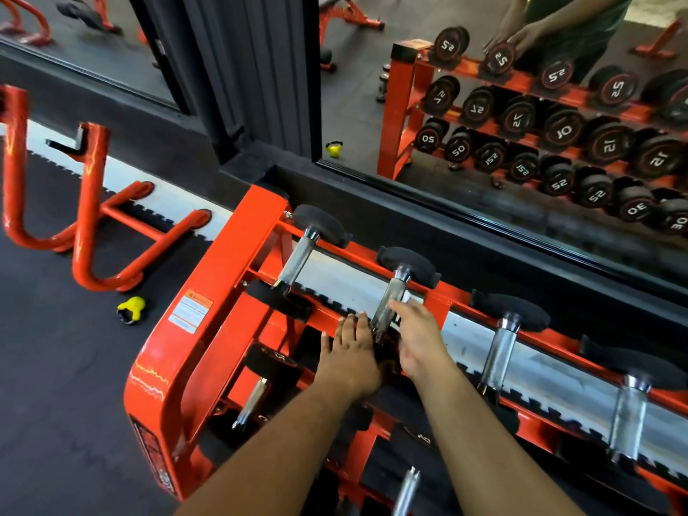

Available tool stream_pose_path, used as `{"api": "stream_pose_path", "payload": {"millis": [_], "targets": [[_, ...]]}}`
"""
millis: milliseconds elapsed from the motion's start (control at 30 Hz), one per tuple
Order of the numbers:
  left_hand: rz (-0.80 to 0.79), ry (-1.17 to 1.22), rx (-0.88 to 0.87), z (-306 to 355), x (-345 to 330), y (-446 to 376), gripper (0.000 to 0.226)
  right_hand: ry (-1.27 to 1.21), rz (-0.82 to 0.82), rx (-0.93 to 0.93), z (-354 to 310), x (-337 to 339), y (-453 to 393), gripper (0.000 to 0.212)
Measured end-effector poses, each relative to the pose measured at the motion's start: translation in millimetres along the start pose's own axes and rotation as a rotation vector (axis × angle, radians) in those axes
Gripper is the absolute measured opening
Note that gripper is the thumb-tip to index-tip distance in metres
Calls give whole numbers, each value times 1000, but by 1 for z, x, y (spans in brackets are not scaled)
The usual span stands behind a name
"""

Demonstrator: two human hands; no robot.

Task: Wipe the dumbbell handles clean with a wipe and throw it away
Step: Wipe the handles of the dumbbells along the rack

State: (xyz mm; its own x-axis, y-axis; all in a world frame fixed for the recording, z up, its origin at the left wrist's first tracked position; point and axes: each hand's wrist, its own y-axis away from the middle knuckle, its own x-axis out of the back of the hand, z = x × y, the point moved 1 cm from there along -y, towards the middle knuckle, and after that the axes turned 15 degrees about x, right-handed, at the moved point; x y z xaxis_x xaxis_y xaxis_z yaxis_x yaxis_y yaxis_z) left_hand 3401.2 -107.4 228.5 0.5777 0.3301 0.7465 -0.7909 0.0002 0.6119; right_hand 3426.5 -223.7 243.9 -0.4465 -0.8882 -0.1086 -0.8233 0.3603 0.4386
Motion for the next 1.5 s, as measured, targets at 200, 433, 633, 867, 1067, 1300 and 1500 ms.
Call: {"api": "stream_pose_path", "payload": {"millis": [200, 433, 633, 867, 1067, 1300, 1500], "targets": [[-4, 2, -4, 1, 1, 3, 99, -234, 107, -84, -22, -2, -38, 23], [-12, -14, -8, 0, 0, 1, 100, -119, -1, -72, -9, 13, -25, 26], [-2, 17, -1, 1, 2, 2, 100, -141, 23, -108, -31, -5, -38, 29], [-6, -6, 0, 1, 0, 0, 101, -80, -30, -59, -21, 3, -38, 35], [-14, -21, 7, 1, 0, 0, 99, -43, -86, -82, -6, 18, -30, 32], [-18, -36, 17, 2, 1, 2, 97, -77, -104, -149, 0, 1, -19, 33], [-11, -27, -3, 1, -2, -1, 98, 9, -153, -117, 12, 15, -9, 25]]}}
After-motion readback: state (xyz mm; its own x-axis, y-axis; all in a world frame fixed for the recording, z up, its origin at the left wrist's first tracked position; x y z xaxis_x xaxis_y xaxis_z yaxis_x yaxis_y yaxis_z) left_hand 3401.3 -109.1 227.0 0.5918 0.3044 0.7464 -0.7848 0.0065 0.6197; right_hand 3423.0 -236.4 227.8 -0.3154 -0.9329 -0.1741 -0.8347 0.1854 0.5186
